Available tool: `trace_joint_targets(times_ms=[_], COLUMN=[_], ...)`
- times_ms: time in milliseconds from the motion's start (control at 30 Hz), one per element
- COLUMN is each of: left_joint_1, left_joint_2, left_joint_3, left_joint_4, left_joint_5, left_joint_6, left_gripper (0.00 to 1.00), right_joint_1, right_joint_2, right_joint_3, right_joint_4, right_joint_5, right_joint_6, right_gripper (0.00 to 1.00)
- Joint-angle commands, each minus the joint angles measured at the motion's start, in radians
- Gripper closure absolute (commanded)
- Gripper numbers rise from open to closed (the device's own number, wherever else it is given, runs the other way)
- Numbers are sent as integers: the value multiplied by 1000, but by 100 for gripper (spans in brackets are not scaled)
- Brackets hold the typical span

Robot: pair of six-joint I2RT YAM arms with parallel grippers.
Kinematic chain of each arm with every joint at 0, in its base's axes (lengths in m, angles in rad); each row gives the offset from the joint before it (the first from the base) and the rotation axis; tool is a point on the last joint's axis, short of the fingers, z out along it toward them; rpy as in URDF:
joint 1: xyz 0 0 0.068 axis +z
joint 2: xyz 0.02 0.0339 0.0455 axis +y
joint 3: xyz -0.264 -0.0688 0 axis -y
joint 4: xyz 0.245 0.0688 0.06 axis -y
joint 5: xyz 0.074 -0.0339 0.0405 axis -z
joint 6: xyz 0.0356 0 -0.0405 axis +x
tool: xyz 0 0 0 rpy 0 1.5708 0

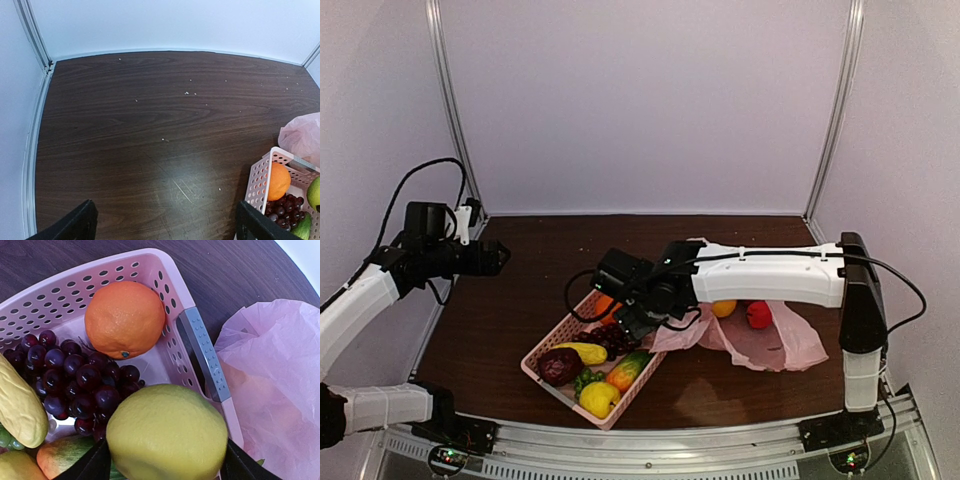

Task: Untie the knot of the plastic bag and take out the fruit
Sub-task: Place the fake fruit in the bin, then reach into the gripper in the takeout bag.

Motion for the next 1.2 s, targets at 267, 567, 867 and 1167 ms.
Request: trace_joint_targets(times_ms=[267, 567, 867, 1167], left_joint_1=[8, 8, -26, -343], left_joint_2=[11, -4, -28, -48], left_joint_3=[-9, -17, -58, -53], left_joint_4=[28, 48, 143, 197], left_joint_5=[2, 49, 288, 231], left_joint_6=[13, 13, -12, -254], left_gripper=[3, 3, 5, 5], right_joint_1=[-8, -7, 10, 10], right_joint_2=[-10, -75, -271, -543], right_joint_3=[-6, -1, -96, -300], right_joint_4=[-5, 58, 329, 569], right_joint_5=[18, -43, -222, -290], right_joint_6=[8, -15, -115, -112], right_gripper=[21, 22, 19, 11])
